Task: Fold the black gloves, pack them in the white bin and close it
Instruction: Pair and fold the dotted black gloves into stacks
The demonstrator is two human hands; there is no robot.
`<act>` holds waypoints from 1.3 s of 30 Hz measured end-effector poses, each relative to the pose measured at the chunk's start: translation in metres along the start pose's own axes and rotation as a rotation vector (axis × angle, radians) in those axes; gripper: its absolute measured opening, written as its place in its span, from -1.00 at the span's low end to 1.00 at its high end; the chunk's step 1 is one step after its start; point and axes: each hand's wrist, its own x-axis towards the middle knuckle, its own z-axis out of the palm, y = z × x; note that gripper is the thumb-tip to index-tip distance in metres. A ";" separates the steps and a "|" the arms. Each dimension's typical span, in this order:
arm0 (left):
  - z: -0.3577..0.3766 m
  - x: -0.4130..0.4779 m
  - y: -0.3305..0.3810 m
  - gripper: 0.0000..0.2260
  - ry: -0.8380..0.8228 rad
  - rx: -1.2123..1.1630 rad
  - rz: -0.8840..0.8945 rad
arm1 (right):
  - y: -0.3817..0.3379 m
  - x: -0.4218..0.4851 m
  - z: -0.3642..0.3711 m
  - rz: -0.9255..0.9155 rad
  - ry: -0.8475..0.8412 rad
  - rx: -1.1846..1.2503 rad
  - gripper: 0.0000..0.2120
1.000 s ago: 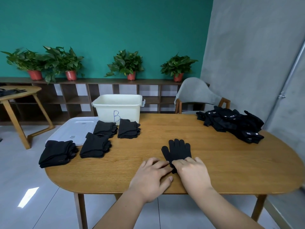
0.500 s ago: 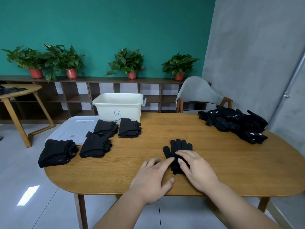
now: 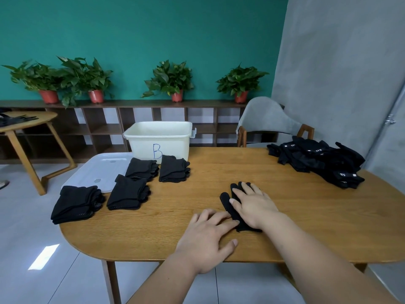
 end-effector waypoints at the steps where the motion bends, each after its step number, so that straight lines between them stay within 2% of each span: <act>1: 0.000 0.000 0.000 -0.47 0.001 0.003 0.002 | -0.002 0.003 0.001 -0.016 0.002 0.007 -0.39; 6: 0.000 -0.001 -0.001 -0.47 0.020 -0.038 -0.010 | 0.001 0.013 0.021 -0.001 -0.069 0.010 -0.33; 10: -0.001 -0.001 -0.001 -0.44 0.062 -0.098 -0.093 | 0.002 0.012 0.020 -0.006 -0.090 -0.006 -0.32; 18: 0.006 0.003 -0.002 -0.44 0.044 -0.060 -0.160 | -0.015 -0.024 0.036 -0.049 -0.036 0.051 -0.35; 20: 0.006 0.002 -0.002 -0.44 0.042 -0.043 -0.162 | -0.016 -0.034 0.043 -0.094 0.067 0.129 -0.41; 22: 0.005 0.001 -0.001 -0.42 0.044 -0.026 -0.154 | -0.011 -0.043 0.047 -0.154 0.277 0.295 -0.50; 24: 0.004 0.001 0.000 -0.38 0.042 -0.018 -0.157 | -0.005 -0.050 0.048 -0.114 0.458 0.447 -0.56; 25: 0.003 0.001 0.000 -0.36 0.036 -0.018 -0.165 | -0.002 -0.051 0.048 -0.062 0.492 0.488 -0.59; 27: 0.004 0.001 0.001 -0.32 0.019 -0.023 -0.183 | -0.003 -0.053 0.050 0.031 0.452 0.421 -0.57; 30: 0.004 0.002 0.001 -0.31 0.008 -0.029 -0.224 | -0.009 -0.049 0.055 0.051 0.358 0.267 -0.51; 35: 0.006 0.006 -0.002 -0.31 0.013 -0.060 -0.302 | -0.003 -0.049 0.051 -0.053 0.381 0.449 -0.58; 39: 0.005 0.003 -0.006 -0.38 0.184 -0.167 -0.261 | 0.000 -0.055 0.049 -0.079 0.414 0.507 -0.70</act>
